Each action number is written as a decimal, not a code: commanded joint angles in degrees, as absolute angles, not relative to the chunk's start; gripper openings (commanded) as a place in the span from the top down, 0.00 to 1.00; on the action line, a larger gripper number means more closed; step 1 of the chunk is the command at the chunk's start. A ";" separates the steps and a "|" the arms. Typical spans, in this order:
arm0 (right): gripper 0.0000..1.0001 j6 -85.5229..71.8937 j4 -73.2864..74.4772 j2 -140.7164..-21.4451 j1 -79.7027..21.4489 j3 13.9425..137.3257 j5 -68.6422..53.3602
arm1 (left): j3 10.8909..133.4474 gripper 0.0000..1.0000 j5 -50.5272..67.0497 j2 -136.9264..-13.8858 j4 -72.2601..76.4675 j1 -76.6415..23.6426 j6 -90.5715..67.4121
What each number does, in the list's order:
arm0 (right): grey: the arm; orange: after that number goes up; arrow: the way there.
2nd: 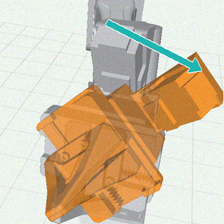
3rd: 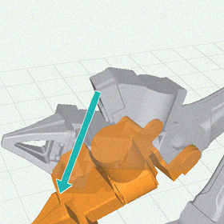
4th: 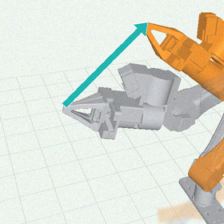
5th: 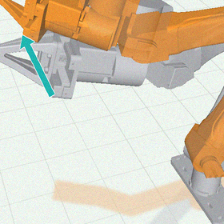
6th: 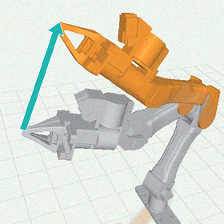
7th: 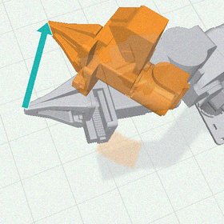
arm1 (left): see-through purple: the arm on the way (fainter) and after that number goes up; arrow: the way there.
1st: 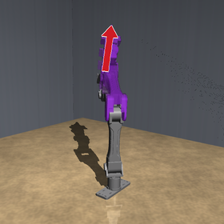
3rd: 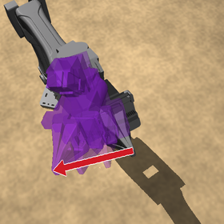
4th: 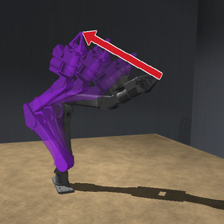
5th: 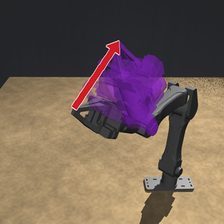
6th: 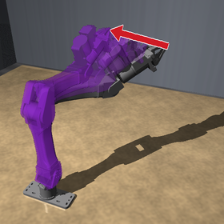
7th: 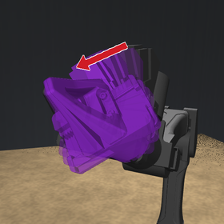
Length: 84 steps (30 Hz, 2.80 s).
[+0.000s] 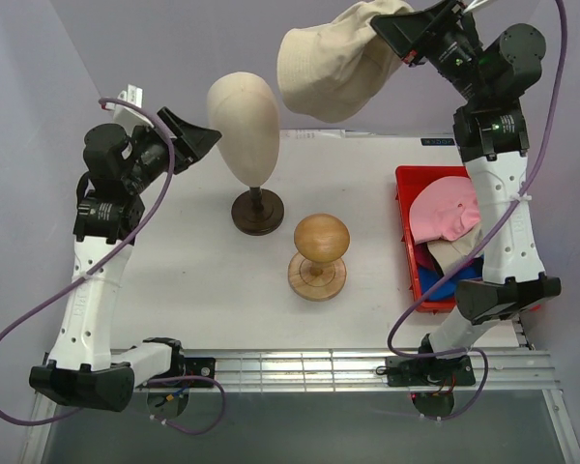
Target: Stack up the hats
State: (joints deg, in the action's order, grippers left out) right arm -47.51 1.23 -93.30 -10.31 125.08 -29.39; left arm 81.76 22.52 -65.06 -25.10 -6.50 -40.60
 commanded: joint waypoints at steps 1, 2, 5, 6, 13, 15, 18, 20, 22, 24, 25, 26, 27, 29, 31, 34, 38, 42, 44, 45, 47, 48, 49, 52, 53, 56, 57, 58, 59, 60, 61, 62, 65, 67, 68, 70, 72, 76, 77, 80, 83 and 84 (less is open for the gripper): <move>0.92 -49.75 -6.59 -94.13 -14.13 128.40 -28.83 | 86.74 0.26 22.67 -65.91 -21.37 -6.50 -41.74; 0.92 -49.66 -6.59 -94.48 -14.85 128.84 -28.39 | 87.36 0.24 23.37 -66.18 -20.40 -6.50 -42.10; 0.92 -49.05 -6.68 -95.97 -18.27 129.81 -27.43 | 88.33 0.19 26.53 -66.79 -14.78 -6.50 -44.02; 0.92 -48.61 -6.59 -96.59 -19.15 129.90 -26.99 | 88.33 0.18 27.41 -66.97 -13.03 -6.50 -44.64; 0.92 -46.76 -6.33 -99.75 -25.13 131.57 -24.52 | 88.51 0.15 31.99 -68.73 -1.61 -6.50 -49.74; 0.92 -46.23 -5.80 -101.07 -26.01 132.71 -24.17 | 87.46 0.15 32.87 -68.99 0.08 -6.50 -51.41; 0.92 -45.01 -5.19 -102.04 -27.59 133.15 -23.38 | 86.66 0.15 33.22 -69.34 3.51 -6.50 -51.94; 0.92 -44.21 -4.66 -102.39 -28.47 133.15 -22.51 | 85.70 0.15 33.75 -69.17 5.62 -6.50 -52.91; 0.92 -43.34 -4.05 -102.57 -28.91 133.07 -22.15 | 84.82 0.15 33.58 -68.73 6.24 -6.50 -53.00; 0.92 -42.98 -3.87 -102.66 -29.00 132.89 -21.54 | 84.81 0.15 32.70 -68.47 5.19 -6.50 -52.74; 0.92 -42.72 -3.69 -102.66 -28.92 132.80 -21.27 | 85.08 0.15 32.00 -68.38 2.92 -6.50 -52.30; 0.92 -42.45 -3.60 -102.57 -29.00 132.80 -20.66 | 85.43 0.15 29.73 -68.20 1.25 -6.50 -51.08; 0.92 -42.36 -3.60 -102.48 -28.92 132.89 -20.31 | 85.95 0.16 28.05 -68.20 -1.29 -6.42 -50.19; 0.92 -42.19 -3.87 -102.48 -28.92 132.98 -20.04 | 86.57 0.16 23.67 -67.51 -6.49 -6.24 -47.65; 0.92 -42.19 -3.87 -102.66 -28.92 133.24 -20.04 | 86.75 0.16 20.67 -67.06 -10.87 -5.89 -46.15; 0.92 -41.92 -3.69 -103.01 -29.00 133.24 -19.86 | 86.84 0.16 16.88 -66.27 -15.10 -5.28 -43.51; 0.92 -41.92 -3.78 -103.45 -29.00 133.07 -19.95 | 85.26 0.16 15.30 -65.04 -16.34 -4.66 -42.63; 0.92 -41.92 -3.87 -103.80 -29.00 133.15 -19.86 | 85.34 0.16 13.71 -64.34 -17.84 -4.48 -41.84; 0.92 -41.92 -3.78 -103.97 -29.00 133.07 -19.86 | 85.69 0.15 14.85 -64.16 -17.40 -4.39 -41.57; 0.92 -41.84 -3.78 -104.15 -29.09 133.07 -19.86 | 85.95 0.15 15.46 -64.07 -16.45 -4.39 -41.66; 0.92 -41.84 -3.78 -104.24 -29.27 133.07 -19.95 | 86.04 0.14 18.62 -64.33 -14.77 -4.39 -41.92; 0.92 -41.84 -3.78 -104.41 -29.35 133.07 -19.95 | 86.13 0.14 19.76 -64.51 -13.98 -4.39 -42.18; 0.92 -41.66 -3.61 -104.41 -29.62 133.07 -19.95 | 86.05 0.14 20.65 -64.69 -12.58 -4.39 -42.45; 0.92 -40.96 -3.17 -104.59 -30.15 133.07 -19.51 | 85.43 0.14 23.64 -65.04 -9.85 -4.39 -43.77; 0.92 -40.70 -3.08 -104.68 -30.23 133.07 -19.34 | 85.26 0.14 24.60 -65.04 -9.41 -4.39 -44.38; 0.92 -40.34 -2.90 -104.77 -30.59 132.89 -19.07 | 85.60 0.14 24.87 -64.95 -8.88 -4.39 -44.65; 0.92 -40.08 -2.90 -104.77 -30.67 132.80 -18.90 | 85.95 0.14 25.05 -64.95 -8.88 -4.39 -44.74; 0.92 -40.08 -2.90 -104.94 -30.76 132.80 -18.90 | 86.22 0.14 25.14 -65.04 -8.62 -4.31 -44.65; 0.92 -40.08 -3.07 -105.03 -30.85 132.80 -18.98 | 86.74 0.14 25.31 -65.21 -8.44 -4.39 -44.65; 0.92 -40.25 -3.25 -105.12 -30.94 132.80 -18.98 | 86.92 0.14 26.18 -65.82 -7.74 -4.39 -44.74; 0.92 -40.25 -3.34 -105.20 -31.20 132.80 -19.07 | 87.10 0.14 26.45 -66.18 -7.56 -4.31 -45.00; 0.92 -40.25 -3.43 -105.29 -31.38 132.80 -18.99 | 87.10 0.14 26.72 -66.53 -7.38 -4.39 -45.09; 0.92 -40.17 -3.69 -105.64 -31.90 132.80 -18.72 | 86.49 0.14 27.42 -67.23 -6.24 -4.39 -45.53; 0.92 -40.17 -4.04 -105.91 -32.60 132.89 -18.63 | 85.70 0.14 27.77 -67.67 -5.45 -4.39 -45.70; 0.92 -40.08 -4.04 -106.26 -32.96 132.98 -18.63 | 85.43 0.14 27.77 -67.76 -5.19 -4.31 -45.88; 0.92 -39.21 -3.87 -106.44 -33.84 132.98 -18.28 | 84.73 0.14 27.86 -68.20 -4.31 -4.39 -46.14; 0.92 -38.41 -3.78 -106.61 -34.89 132.89 -17.49 | 84.73 0.15 27.69 -68.47 -3.96 -4.31 -46.23; 0.92 -36.65 -3.43 -106.61 -36.03 132.54 -16.26 | 84.73 0.24 25.93 -68.82 -4.57 -4.04 -45.88; 0.92 -36.39 -3.25 -106.79 -36.21 132.45 -16.00 | 84.81 0.28 25.23 -68.99 -4.66 -3.96 -45.70; 0.92 -35.77 -2.81 -107.14 -36.47 132.36 -15.65 | 85.08 0.38 24.79 -69.34 -4.75 -3.96 -45.18; 0.92 -35.25 -2.72 -107.31 -36.83 131.92 -15.29 | 84.73 0.54 24.17 -69.78 -4.83 -3.78 -44.91; 0.92 -34.90 -2.64 -107.31 -37.00 131.75 -15.29 | 84.55 0.60 24.08 -70.05 -4.75 -3.78 -44.65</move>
State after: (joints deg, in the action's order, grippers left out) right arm -36.93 -0.03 -107.13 -36.47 130.45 -16.43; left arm 84.79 24.80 -69.97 -5.56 -3.97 -45.63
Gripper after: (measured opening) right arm 0.081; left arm 0.431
